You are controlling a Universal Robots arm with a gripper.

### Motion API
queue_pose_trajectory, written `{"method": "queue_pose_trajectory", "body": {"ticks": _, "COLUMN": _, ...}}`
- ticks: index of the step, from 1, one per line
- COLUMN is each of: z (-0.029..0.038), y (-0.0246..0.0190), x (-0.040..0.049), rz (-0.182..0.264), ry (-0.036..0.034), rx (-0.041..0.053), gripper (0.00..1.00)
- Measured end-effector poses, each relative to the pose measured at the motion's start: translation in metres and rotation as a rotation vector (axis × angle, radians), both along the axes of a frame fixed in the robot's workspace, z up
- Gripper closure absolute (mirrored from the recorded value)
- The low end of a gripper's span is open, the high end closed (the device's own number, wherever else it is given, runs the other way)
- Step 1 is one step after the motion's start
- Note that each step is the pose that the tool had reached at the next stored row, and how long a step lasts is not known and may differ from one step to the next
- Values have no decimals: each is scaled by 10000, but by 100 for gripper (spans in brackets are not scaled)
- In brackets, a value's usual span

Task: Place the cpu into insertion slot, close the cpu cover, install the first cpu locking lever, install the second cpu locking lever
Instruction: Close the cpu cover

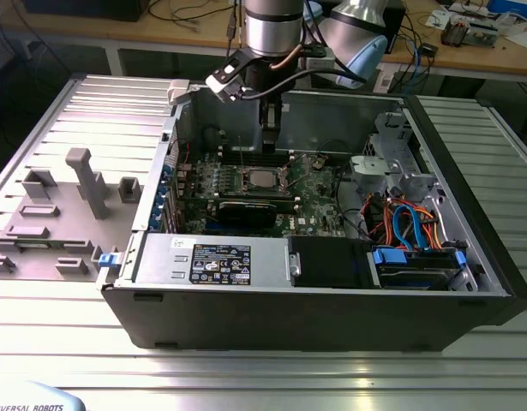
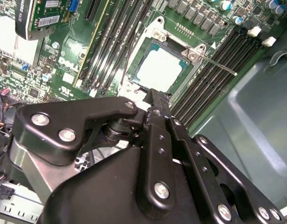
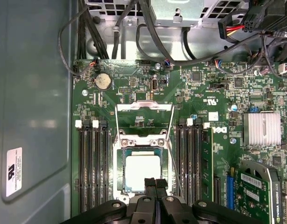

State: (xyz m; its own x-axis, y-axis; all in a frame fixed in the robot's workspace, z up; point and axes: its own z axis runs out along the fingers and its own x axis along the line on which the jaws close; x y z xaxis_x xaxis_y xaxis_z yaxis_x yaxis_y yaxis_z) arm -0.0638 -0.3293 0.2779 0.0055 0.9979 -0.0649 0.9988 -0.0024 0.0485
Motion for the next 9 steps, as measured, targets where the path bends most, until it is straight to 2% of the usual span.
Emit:
{"method": "queue_pose_trajectory", "body": {"ticks": 5, "z": 0, "y": 0, "x": 84, "rz": 0, "ry": 7, "rx": 0, "gripper": 89}}
{"method": "queue_pose_trajectory", "body": {"ticks": 7, "z": 0, "y": 0, "x": 161, "rz": 2, "ry": 25, "rx": 1, "gripper": 89}}
{"method": "queue_pose_trajectory", "body": {"ticks": 9, "z": 0, "y": 0, "x": 197, "rz": 0, "ry": 31, "rx": 1, "gripper": 89}}
